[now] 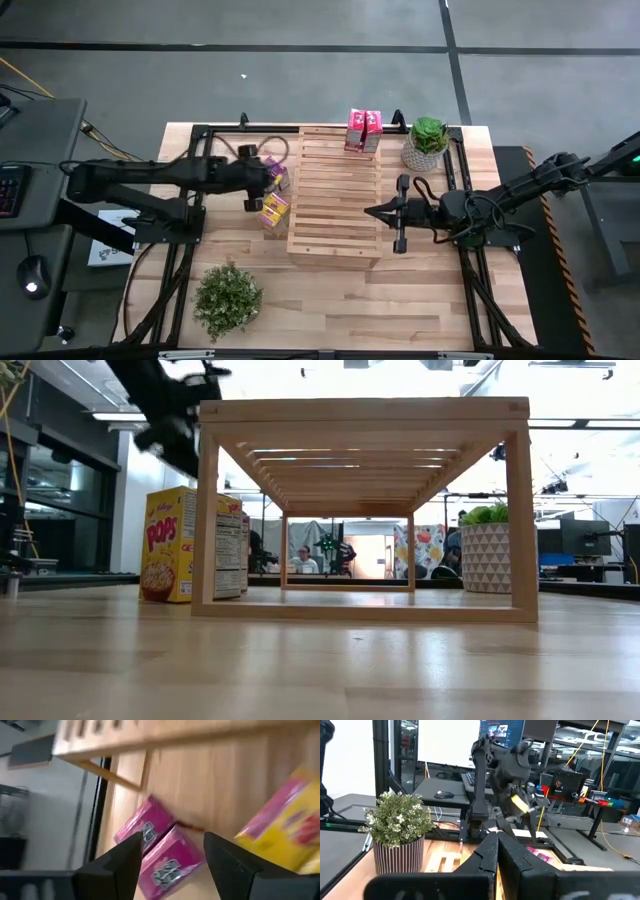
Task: Stack cereal on shelf
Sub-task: Put the bottom purple cereal box on the shelf
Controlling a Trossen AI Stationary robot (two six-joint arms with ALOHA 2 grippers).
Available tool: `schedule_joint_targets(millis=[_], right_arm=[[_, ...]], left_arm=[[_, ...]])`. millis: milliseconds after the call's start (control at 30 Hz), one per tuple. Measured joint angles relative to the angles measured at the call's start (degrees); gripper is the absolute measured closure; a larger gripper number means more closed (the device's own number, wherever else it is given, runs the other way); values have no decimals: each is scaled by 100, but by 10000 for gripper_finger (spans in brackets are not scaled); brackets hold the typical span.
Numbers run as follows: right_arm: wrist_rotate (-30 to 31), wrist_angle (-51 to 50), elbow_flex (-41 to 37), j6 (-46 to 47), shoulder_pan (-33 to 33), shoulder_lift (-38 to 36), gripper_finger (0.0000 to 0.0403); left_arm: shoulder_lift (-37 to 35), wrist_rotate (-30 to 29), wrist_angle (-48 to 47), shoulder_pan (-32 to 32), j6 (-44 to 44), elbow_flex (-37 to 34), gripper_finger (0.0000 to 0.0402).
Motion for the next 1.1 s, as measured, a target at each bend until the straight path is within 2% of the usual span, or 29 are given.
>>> schedule_joint_targets(millis=[200,367,833,1100], right_arm=[[1,-105,0,4,0,-1,402],[2,-105,0,0,0,-2,402],[2,-103,2,-11,0,-2,402],[8,-103,2,-7,0,-1,402]], left_arm=[[582,-490,-269,60,882,0,200],[719,-651,-259,60,1260,11,200],[667,-519,-479,-53,1058,18,200],[646,-499,-595,-67,1058,331,200]])
